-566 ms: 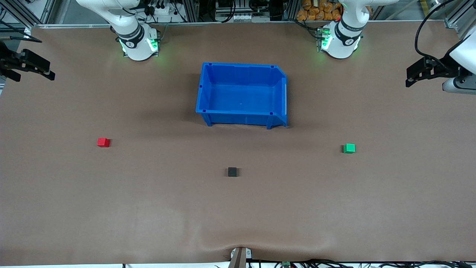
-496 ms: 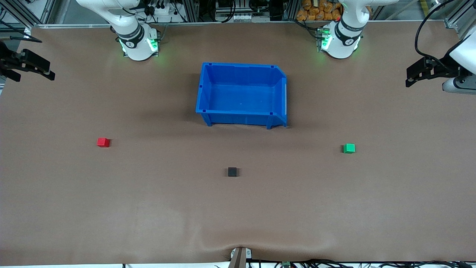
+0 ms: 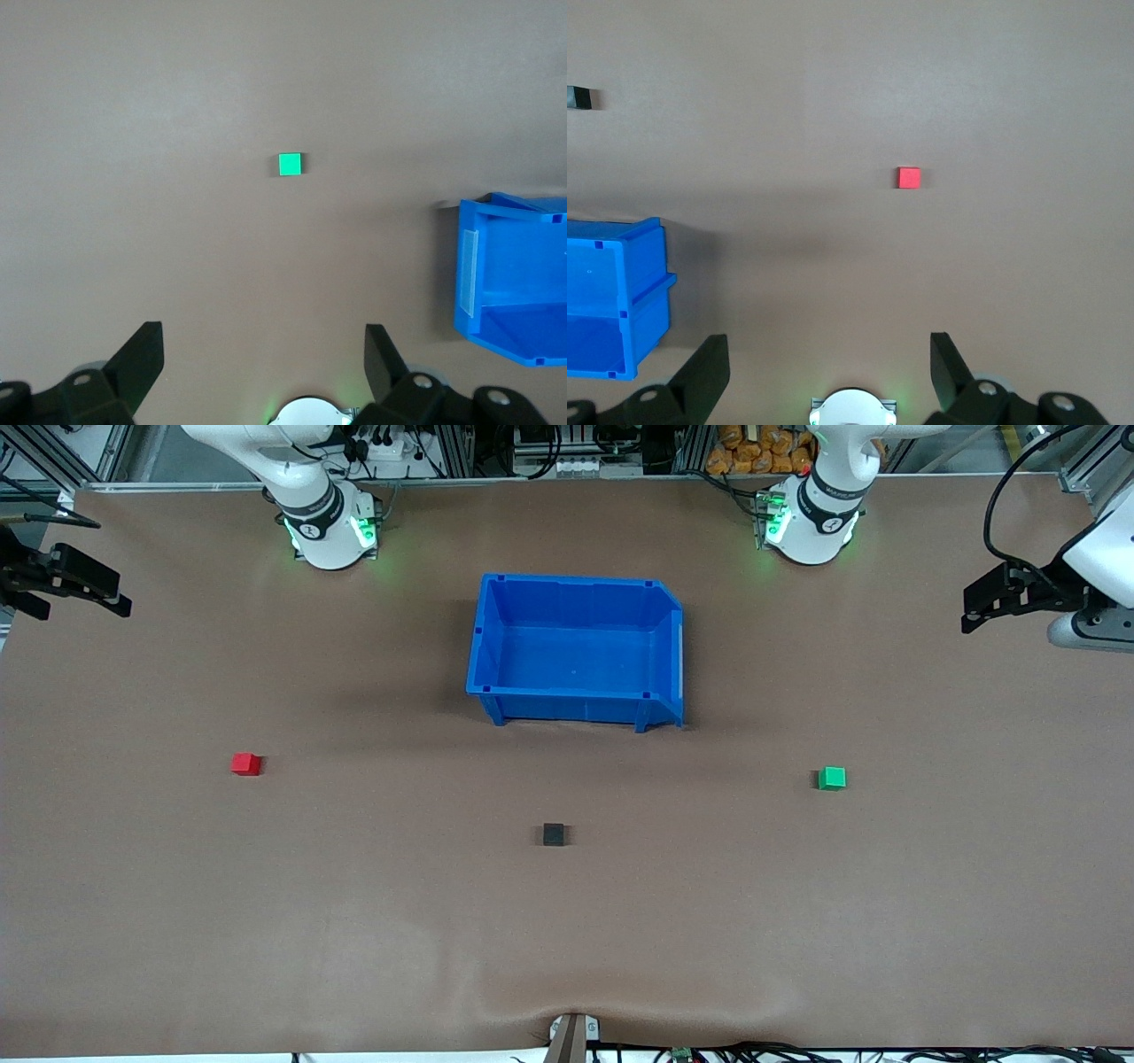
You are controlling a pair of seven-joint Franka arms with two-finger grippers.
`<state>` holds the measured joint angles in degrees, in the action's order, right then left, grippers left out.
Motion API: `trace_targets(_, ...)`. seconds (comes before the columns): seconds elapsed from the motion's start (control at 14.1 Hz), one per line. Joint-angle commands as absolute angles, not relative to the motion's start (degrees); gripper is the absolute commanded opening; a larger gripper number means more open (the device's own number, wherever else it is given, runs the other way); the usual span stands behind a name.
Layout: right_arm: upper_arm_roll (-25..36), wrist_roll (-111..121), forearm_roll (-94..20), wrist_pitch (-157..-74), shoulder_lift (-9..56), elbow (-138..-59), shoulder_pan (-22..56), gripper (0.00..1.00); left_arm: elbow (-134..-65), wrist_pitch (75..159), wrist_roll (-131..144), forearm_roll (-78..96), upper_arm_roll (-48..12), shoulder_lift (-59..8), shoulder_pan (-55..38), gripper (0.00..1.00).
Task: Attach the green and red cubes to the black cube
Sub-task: 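Reach the right gripper to the red cube while the left gripper reaches the green cube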
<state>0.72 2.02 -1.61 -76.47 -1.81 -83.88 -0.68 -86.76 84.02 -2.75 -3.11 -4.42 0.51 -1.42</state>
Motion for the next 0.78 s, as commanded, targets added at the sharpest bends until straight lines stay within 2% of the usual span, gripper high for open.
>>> trace_targets(0.0, 0.62, 2.55, -1.14, -75.76, -1.58, -83.23, -1.05, 1.00, -86.40, 83.41, -0.18, -3.34, -4.57, -0.96, -1.05, 1.00)
trace_targets(0.42, 0.62, 2.46, -1.14, -75.76, -1.41, -83.23, -1.06, 1.00, -87.18, 82.09, 2.36, -2.73, -5.18, -7.72, -1.67, 1.00)
trace_targets(0.71, 0.62, 2.46, -1.14, -75.85, -0.88, -83.14, -1.05, 1.00, -88.24, 84.36, 3.95, -2.64, -5.80, -13.53, -2.72, 1.00)
